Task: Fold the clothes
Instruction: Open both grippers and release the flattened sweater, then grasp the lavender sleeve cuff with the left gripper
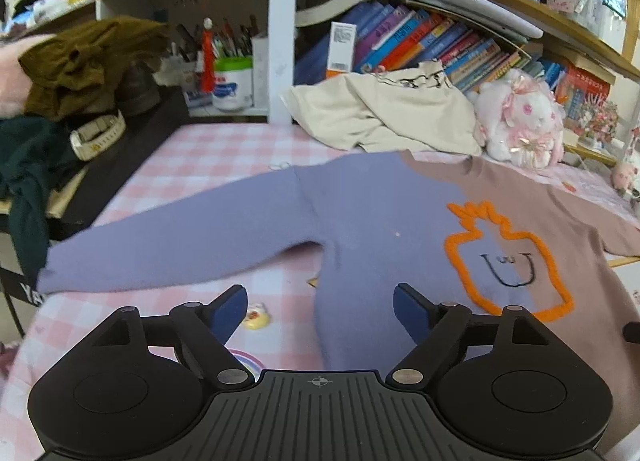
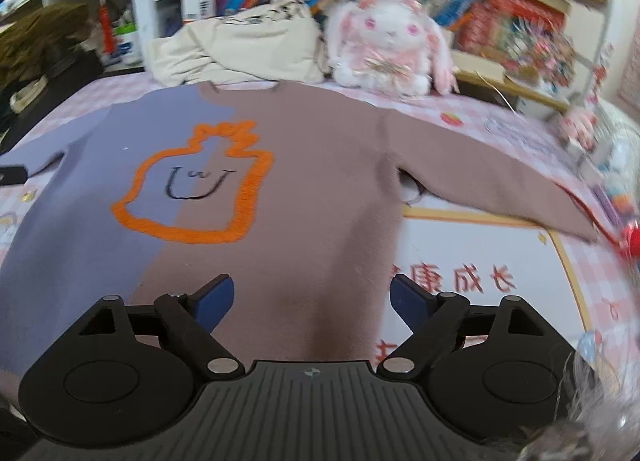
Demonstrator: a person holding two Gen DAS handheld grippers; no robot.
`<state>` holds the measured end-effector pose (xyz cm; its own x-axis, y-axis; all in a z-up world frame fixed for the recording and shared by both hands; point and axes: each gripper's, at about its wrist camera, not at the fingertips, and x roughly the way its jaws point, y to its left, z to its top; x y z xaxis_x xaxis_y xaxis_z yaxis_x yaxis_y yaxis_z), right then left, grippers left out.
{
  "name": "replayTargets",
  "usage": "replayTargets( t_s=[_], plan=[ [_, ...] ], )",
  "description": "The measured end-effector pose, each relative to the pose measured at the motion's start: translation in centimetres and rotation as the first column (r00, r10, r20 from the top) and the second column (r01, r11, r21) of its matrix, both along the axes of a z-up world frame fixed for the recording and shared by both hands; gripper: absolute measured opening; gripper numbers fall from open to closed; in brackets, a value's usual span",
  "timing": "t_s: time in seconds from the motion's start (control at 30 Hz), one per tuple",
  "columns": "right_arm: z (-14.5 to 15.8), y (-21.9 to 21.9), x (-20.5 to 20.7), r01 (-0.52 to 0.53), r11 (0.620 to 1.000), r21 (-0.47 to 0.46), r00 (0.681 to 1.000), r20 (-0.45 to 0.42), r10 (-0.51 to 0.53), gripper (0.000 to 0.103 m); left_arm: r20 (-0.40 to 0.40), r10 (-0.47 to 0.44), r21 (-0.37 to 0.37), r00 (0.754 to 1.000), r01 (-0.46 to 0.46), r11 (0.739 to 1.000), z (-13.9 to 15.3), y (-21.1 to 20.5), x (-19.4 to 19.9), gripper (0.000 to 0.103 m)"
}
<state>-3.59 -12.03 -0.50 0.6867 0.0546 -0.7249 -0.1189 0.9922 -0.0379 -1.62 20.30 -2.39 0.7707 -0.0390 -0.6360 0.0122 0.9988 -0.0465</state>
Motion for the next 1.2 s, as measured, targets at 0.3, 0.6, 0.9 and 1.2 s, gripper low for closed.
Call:
replayTargets(
  t_s=[0.3, 0.6, 0.9, 1.2],
  plan=[
    [-0.7, 1.9, 0.6, -0.092, 0.996, -0.014, 0.996, -0.014, 0.092, 0.088, -0.018, 0.094, 0.06, 0.995, -0.093, 0.994, -0.5, 2.3, -0.3, 0.086],
    [-1.1, 2.6, 0.7, -0.128, 0.991, -0.041, 0.991, -0.049, 0.126, 0.088, -0.074, 0.283, -0.005, 0.956, -0.284, 0.959, -2.3, 8.1, 0.7, 0.086],
    [-1.2, 2.6, 1.1, -0.14, 0.988, -0.068, 0.988, -0.075, 0.135, 0.088, -0.064, 0.479, -0.082, 0.875, -0.483, 0.872, -3.4, 14.9, 1.6, 0.084],
    [-1.1, 2.1, 1.6, -0.131, 0.988, -0.078, 0.989, -0.083, 0.125, 0.088, -0.091, 0.602, -0.149, 0.793, -0.609, 0.779, -4.6, 20.3, 2.9, 0.082]
  ],
)
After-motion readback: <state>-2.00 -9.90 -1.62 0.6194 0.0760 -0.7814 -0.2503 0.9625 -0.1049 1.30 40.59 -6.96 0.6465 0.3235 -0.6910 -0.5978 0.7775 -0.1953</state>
